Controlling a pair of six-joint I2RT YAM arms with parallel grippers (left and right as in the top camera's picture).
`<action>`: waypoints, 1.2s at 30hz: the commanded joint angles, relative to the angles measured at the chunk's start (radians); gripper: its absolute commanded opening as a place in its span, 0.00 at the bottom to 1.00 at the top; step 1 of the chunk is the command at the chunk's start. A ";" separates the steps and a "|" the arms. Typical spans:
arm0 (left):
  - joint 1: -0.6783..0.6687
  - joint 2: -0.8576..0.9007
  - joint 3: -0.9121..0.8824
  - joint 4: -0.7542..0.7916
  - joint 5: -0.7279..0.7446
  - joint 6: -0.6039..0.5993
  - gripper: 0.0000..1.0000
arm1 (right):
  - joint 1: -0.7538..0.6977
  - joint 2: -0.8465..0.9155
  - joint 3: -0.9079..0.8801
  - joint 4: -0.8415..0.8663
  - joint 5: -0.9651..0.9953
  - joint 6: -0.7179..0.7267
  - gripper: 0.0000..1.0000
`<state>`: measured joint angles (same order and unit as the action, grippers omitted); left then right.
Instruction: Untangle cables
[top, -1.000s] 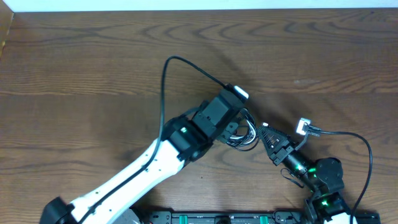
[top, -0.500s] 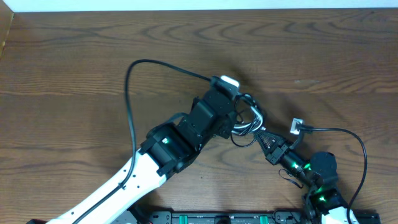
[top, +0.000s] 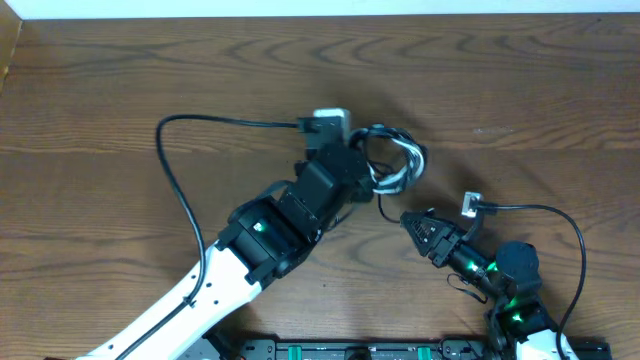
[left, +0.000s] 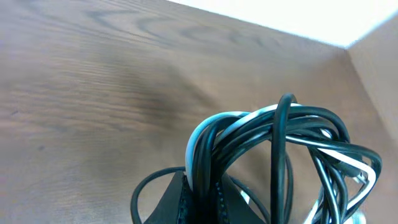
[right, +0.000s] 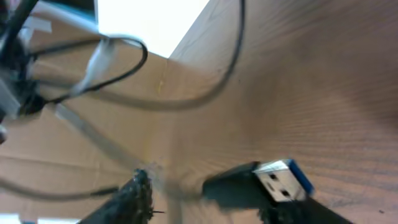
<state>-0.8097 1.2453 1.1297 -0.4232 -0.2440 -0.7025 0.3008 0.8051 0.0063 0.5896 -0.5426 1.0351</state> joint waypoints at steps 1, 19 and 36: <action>0.029 0.003 0.006 0.001 -0.108 -0.185 0.08 | 0.004 0.002 0.000 0.027 -0.079 -0.005 0.60; 0.034 0.036 0.005 -0.047 0.043 0.096 0.08 | 0.004 0.002 0.000 0.455 -0.058 0.187 0.31; 0.034 0.036 0.005 -0.058 0.501 0.404 0.08 | -0.032 0.005 0.000 0.335 0.018 0.126 0.28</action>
<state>-0.7753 1.2812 1.1297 -0.4900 0.0620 -0.3328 0.2726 0.8108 0.0063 0.9318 -0.5484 1.1870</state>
